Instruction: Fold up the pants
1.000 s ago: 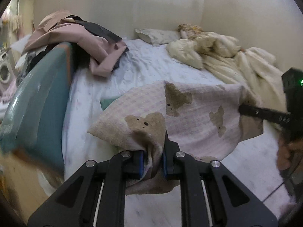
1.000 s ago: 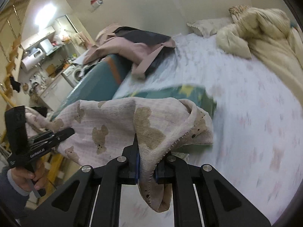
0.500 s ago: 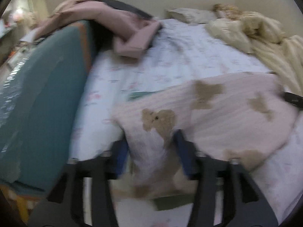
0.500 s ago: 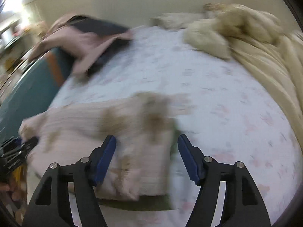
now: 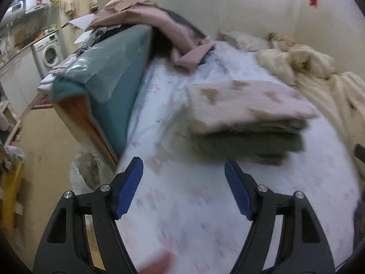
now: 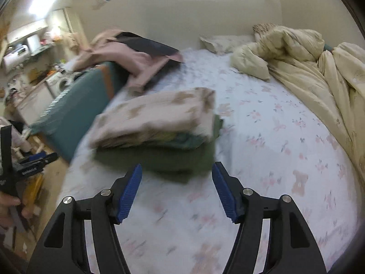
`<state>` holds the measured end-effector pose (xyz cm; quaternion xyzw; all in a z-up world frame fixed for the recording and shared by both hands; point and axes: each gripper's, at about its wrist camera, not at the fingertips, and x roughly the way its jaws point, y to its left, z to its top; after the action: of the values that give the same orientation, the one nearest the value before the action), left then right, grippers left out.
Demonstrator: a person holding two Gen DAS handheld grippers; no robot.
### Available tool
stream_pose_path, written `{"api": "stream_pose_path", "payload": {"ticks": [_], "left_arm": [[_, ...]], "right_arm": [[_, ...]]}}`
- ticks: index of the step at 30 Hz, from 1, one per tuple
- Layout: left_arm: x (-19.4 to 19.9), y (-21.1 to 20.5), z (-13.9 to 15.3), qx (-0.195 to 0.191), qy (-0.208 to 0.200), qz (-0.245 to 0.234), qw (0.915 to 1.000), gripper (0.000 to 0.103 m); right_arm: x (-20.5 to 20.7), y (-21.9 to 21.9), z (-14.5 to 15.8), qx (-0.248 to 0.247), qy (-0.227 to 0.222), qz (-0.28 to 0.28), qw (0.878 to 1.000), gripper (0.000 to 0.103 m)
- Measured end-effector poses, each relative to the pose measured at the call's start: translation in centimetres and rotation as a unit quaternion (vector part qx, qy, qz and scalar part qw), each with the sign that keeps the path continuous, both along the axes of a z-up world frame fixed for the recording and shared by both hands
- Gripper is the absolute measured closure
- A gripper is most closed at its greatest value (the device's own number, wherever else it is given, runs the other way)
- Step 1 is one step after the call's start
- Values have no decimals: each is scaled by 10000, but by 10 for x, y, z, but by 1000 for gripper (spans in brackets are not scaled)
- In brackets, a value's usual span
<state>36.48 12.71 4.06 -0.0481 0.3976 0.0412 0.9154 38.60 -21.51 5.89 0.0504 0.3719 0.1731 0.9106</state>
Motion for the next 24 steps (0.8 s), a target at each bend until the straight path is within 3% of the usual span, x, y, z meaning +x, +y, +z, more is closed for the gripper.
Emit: {"api": "stream_pose_path", "payload": {"ticks": [4,5,7,12,18,20,24], "left_arm": [[-80,-27,27,32,-383,-59,9992,31],[-99,-32,32,17,-448,-58,9990,28],[-139,-42,37,64,-474,-19,9989,8],[-219,-60,38,120,-649,-297,9974,2],[-269,-62,21,35,-778,-178,9968,0],[-278,-69,19,83,-860,-271,9959,0],[-288,-80,12,113,-986,-335,9945,0]], "right_arm": [[-78,5,22,38,-197,41,9998,26],[-93,6,25,-4,-244,19,9997,24],[-133,5,27,26,-282,-15,9996,23],[-215,5,19,37,-327,-168,9993,7],[-280,2,-4,-55,-619,-444,9971,0],[-286,6,-9,-262,-607,-513,9965,0],[-293,7,-13,-182,-603,-690,9956,0]]}}
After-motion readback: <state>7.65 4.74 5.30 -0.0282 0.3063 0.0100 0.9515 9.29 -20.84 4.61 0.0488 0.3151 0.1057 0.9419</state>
